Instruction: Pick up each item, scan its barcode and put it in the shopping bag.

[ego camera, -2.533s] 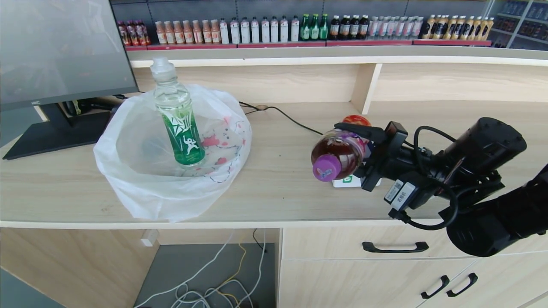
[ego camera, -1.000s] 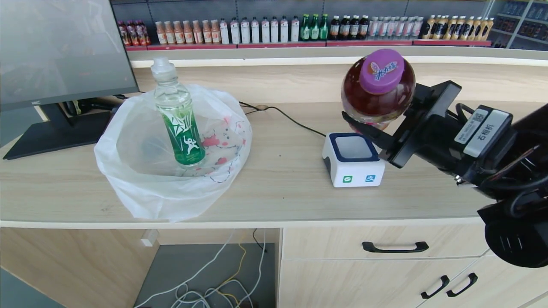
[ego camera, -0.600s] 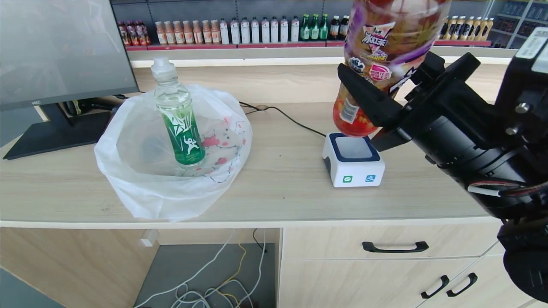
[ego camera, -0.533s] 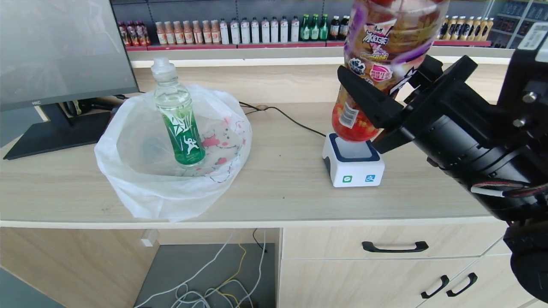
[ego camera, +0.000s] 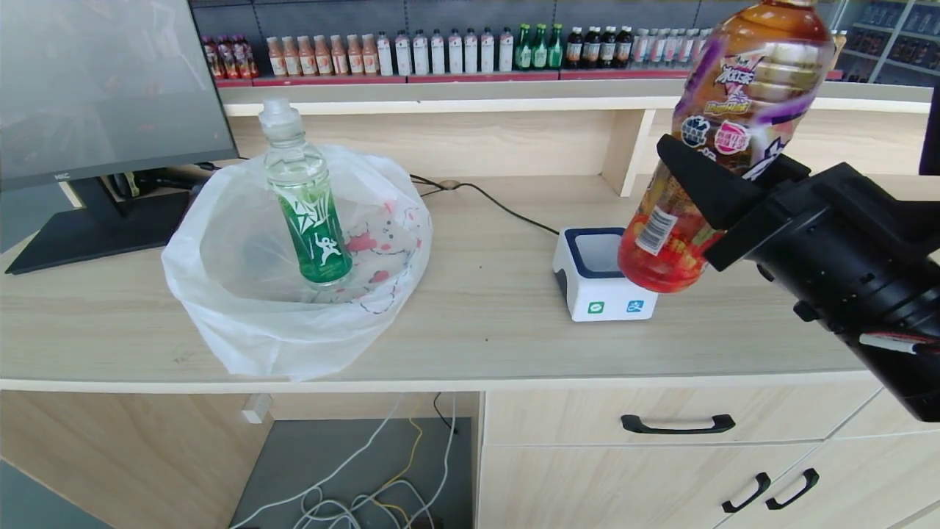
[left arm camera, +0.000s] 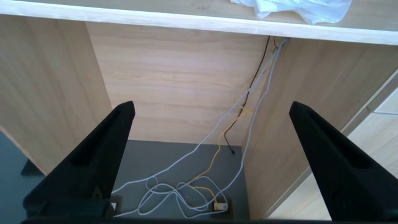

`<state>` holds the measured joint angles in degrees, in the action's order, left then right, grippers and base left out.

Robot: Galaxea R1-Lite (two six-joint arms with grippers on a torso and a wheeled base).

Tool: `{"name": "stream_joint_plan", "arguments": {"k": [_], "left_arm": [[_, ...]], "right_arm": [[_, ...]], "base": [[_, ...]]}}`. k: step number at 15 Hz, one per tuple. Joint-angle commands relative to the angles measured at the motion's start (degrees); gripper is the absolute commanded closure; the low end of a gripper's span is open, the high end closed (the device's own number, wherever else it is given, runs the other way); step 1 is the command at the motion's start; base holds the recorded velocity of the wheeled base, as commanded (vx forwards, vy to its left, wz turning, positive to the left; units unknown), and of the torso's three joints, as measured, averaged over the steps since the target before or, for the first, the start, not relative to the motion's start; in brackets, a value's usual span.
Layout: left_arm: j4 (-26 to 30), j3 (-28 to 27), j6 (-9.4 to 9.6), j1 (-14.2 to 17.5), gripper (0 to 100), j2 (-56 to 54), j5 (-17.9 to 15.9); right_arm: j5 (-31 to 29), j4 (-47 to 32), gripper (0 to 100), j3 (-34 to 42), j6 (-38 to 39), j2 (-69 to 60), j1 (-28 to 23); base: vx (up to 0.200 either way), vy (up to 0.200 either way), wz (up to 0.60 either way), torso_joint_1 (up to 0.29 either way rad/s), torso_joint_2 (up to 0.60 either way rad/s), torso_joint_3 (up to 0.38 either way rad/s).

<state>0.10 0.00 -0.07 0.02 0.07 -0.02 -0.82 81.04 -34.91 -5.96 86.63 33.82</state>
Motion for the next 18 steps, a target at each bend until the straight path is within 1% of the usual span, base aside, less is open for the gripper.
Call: {"name": "stream_joint_plan", "arguments": {"k": [1,6,12,18], "left_arm": [[-0.01,0.0,-0.01,-0.02,0,0.01,0.02],[-0.01,0.0,-0.19,0.06,0,0.01,0.02],[-0.01,0.0,-0.37,0.06,0,0.01,0.02],[-0.01,0.0,-0.37,0.06,0,0.01,0.02]], "right_arm": [[0.03,1.05,100,1.87,0.07,-0.41,0.02],[-0.06,2.54,100,2.39,1.39,-1.37,0.02],[0.03,2.72,100,5.29,1.74,-4.62,0.02],[0.11,2.98,100,4.77,1.83,-3.75,0.02]], "base": [[-0.2,0.0,0.0,-0.002,0.0,0.007],[0.0,0.0,0.0,0.0,0.0,0.0],[0.0,0.2,0.0,0.005,0.0,0.002],[0.0,0.2,0.0,0.002,0.0,0.006]]}}
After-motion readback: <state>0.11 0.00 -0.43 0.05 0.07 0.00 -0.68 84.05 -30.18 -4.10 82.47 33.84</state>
